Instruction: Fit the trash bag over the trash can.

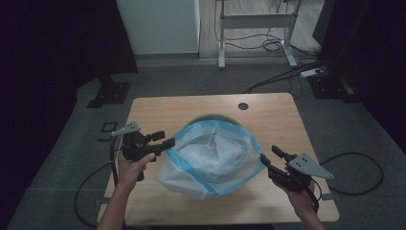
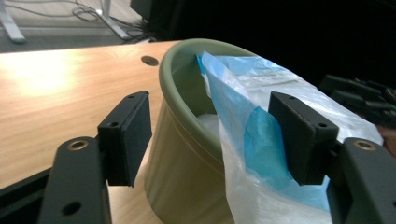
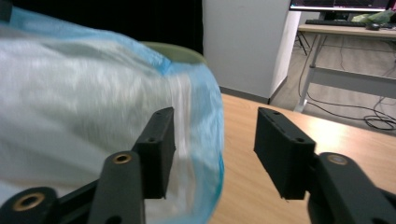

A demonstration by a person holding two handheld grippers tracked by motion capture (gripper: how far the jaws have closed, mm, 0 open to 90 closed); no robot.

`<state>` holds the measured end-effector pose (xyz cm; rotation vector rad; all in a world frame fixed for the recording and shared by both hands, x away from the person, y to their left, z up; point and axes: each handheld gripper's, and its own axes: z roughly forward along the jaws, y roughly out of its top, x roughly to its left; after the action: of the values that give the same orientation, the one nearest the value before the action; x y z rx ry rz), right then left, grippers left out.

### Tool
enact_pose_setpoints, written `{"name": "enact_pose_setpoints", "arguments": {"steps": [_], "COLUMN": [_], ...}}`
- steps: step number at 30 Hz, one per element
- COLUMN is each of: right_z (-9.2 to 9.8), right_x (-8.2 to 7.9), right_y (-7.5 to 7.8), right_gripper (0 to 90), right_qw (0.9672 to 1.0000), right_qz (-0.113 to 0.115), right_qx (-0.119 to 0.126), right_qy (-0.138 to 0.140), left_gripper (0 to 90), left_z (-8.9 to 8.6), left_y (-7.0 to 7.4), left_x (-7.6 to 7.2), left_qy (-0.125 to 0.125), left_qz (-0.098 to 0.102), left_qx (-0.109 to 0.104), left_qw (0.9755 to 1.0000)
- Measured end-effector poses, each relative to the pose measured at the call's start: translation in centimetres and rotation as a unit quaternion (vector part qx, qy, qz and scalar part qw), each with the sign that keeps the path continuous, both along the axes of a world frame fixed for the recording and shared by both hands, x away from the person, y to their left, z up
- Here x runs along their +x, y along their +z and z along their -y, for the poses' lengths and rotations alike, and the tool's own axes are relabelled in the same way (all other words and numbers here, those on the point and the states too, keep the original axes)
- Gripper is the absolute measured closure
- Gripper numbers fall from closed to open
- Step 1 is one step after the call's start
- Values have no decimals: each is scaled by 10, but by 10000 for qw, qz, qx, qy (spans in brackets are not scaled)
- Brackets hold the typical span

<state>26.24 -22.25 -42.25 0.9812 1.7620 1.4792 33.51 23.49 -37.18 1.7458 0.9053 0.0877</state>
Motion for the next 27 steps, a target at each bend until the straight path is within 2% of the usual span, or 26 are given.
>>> {"name": "enact_pose_setpoints", "arguments": {"steps": [2,4,7,13,16,19,22,26,27], "right_z": [-4,-9,-19,-28,-29,-27,-25,-26,-26], "right_x": [7,16,29,44,45,44,41,37,38], "right_y": [6,11,15,12,10,9,11,15,16], "right_gripper": [411,384,365,354,376,469,646,830,851], "right_qw": [9999,9995,9981,9929,9915,9888,9864,9877,9879], "right_qz": [-61,-181,-439,-916,-1005,-1089,-1112,-1030,-1029], "right_qx": [90,172,230,547,631,762,839,761,754], "right_qy": [93,202,357,525,539,681,874,895,887], "left_gripper": [314,352,492,774,876,899,900,900,900], "left_z": [1,4,7,9,10,10,7,5,5], "left_y": [-1,-3,-6,-12,-13,-12,-10,-6,-5], "left_x": [-1,-1,-3,-2,-4,-7,-11,-13,-14], "left_qy": [-93,-165,-265,-564,-561,-471,-329,-210,-165], "left_qz": [-61,-75,-60,-101,-17,111,296,577,680], "left_qx": [64,177,362,390,407,431,392,290,276], "left_qw": [9999,9997,9990,9976,9976,9979,9983,9977,9972]}}
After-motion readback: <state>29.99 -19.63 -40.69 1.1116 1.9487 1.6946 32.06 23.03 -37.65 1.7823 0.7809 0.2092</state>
